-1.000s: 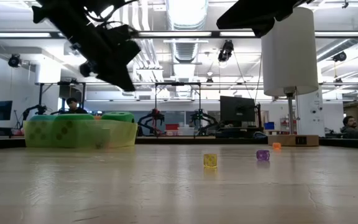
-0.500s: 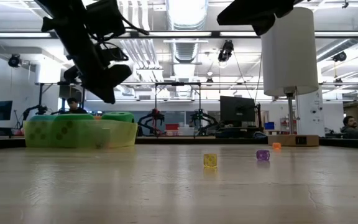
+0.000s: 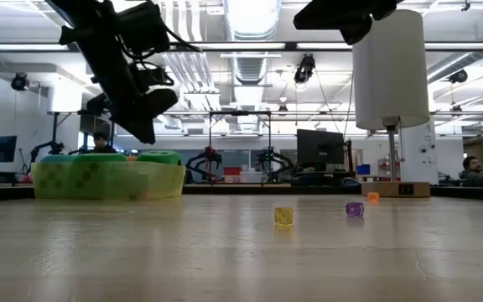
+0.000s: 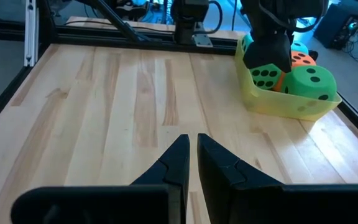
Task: Pick & Place Dice
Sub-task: Put the black small die into the yellow container, then put the violet small die into the yellow container
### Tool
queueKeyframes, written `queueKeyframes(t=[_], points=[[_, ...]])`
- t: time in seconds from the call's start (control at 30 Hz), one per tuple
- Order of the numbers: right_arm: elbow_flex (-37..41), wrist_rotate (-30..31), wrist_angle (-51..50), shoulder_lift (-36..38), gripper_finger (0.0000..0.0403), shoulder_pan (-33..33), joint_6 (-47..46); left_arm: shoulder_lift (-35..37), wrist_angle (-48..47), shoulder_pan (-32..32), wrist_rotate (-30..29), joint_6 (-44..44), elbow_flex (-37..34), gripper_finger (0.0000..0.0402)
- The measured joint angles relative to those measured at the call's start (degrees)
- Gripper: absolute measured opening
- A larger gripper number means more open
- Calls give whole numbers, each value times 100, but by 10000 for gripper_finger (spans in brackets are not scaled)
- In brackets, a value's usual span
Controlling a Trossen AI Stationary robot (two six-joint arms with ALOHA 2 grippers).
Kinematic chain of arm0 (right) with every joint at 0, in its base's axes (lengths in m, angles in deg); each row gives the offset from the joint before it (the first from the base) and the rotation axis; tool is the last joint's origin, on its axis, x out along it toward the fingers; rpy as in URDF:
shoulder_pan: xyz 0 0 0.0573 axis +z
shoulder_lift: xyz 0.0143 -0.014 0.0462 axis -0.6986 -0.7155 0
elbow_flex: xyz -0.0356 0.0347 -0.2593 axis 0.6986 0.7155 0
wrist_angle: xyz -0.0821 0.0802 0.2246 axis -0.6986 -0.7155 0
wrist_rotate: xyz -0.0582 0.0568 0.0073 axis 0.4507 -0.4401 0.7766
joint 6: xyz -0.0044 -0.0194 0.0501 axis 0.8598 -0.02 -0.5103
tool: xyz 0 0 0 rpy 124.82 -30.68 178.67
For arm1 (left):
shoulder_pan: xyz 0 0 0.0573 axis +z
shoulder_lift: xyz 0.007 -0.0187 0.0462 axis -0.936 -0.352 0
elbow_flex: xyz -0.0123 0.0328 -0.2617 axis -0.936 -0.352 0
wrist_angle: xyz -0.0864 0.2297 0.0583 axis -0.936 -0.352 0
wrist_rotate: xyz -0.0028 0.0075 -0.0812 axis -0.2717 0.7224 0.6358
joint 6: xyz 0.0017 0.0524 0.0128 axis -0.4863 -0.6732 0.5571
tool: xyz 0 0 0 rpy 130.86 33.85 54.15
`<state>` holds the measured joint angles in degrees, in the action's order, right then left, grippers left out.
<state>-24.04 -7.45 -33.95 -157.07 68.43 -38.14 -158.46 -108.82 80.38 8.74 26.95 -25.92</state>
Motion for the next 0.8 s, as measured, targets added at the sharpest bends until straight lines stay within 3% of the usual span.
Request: queueKeyframes(t=[0.33,0.8], points=[[0,-25,-3,0,28,2,-137,2,2,-2,618,44,2,59],[0,-357,-1,0,28,2,221,2,2,62,725,-4,2,125]])
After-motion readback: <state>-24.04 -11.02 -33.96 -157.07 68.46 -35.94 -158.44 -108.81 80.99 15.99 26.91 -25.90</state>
